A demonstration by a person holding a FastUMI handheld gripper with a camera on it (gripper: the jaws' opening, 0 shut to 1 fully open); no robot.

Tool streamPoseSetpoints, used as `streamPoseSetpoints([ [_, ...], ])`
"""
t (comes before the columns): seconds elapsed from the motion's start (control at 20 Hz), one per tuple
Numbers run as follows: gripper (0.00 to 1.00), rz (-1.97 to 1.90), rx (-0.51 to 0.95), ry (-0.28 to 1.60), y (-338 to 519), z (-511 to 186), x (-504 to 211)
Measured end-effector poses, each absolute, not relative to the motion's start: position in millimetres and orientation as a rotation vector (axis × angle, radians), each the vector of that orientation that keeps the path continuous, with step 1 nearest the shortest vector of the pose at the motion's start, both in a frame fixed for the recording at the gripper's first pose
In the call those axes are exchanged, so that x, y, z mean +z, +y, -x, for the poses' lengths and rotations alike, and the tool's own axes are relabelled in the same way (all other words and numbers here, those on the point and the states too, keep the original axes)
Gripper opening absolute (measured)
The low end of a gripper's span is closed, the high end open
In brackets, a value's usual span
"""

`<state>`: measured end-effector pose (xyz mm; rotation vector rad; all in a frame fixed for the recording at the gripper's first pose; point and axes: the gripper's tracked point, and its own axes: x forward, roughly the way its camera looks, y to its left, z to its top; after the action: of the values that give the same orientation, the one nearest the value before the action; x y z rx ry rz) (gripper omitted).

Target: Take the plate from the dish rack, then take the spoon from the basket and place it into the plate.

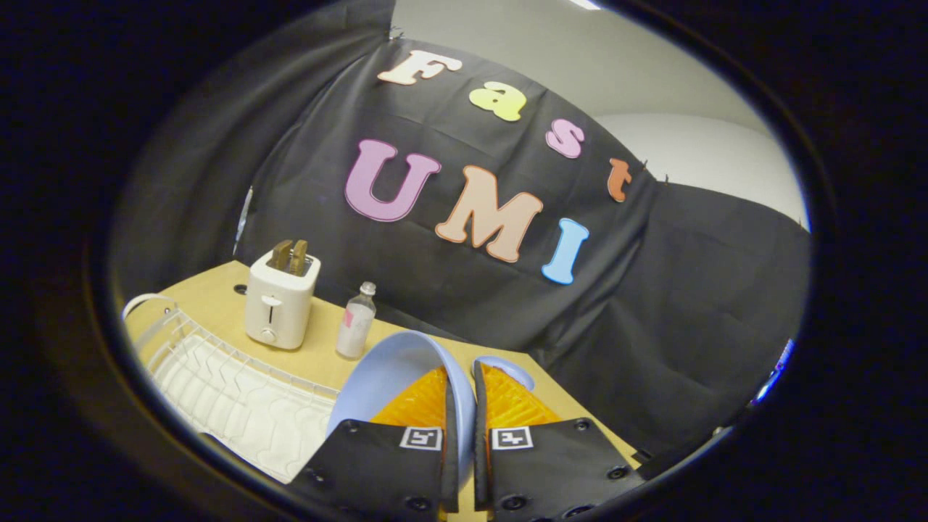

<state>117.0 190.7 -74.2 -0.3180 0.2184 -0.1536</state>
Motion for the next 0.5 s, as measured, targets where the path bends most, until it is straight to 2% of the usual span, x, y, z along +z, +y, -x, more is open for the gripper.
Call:
streamPoseSetpoints([
  [0.5, 0.11, 0.084, -0.090, 0.314, 131.3, -96.4, -66.5],
])
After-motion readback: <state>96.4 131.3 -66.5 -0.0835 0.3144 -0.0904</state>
